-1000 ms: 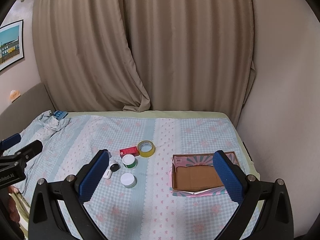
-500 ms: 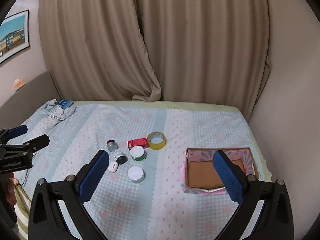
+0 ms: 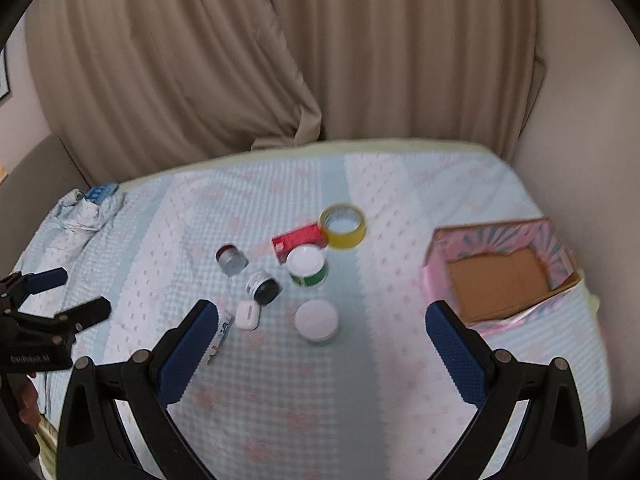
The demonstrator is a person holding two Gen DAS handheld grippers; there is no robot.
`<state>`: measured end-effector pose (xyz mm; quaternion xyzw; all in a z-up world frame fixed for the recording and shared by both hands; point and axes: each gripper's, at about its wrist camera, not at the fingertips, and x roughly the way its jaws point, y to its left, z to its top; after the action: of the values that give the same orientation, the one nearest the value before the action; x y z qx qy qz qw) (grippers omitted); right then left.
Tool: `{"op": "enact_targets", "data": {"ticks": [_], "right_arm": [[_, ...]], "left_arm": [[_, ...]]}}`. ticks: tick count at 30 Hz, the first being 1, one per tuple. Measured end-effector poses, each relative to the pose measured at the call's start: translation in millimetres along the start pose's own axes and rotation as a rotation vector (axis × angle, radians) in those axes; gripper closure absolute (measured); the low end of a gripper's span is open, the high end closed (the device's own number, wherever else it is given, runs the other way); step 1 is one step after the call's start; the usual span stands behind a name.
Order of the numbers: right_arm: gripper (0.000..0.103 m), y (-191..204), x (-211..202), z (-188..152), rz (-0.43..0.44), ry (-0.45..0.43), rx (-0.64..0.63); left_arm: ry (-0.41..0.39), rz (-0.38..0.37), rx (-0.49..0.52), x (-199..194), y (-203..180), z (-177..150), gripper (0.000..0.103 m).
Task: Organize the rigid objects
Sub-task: 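Grasp the white pill bottle with the left tool while the right tool grasps the white-lidded jar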
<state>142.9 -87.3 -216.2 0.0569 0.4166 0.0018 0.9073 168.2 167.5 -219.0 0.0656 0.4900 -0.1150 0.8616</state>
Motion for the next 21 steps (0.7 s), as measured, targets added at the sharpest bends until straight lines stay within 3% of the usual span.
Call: {"op": "enact_targets", "data": {"ticks": [10, 21], "right_arm": [[0.000, 27.9, 129.7, -17.4, -0.039, 0.171, 0.044], [0.000, 7.7, 257.3, -40.8, -0.100, 0.449, 0.112]], "left_arm": [[0.222, -0.044, -0.013, 149.2, 20.8, -11.1, 0.001], [0.419, -0.049, -0.009, 252.4, 21.3, -25.2, 0.008]]}}
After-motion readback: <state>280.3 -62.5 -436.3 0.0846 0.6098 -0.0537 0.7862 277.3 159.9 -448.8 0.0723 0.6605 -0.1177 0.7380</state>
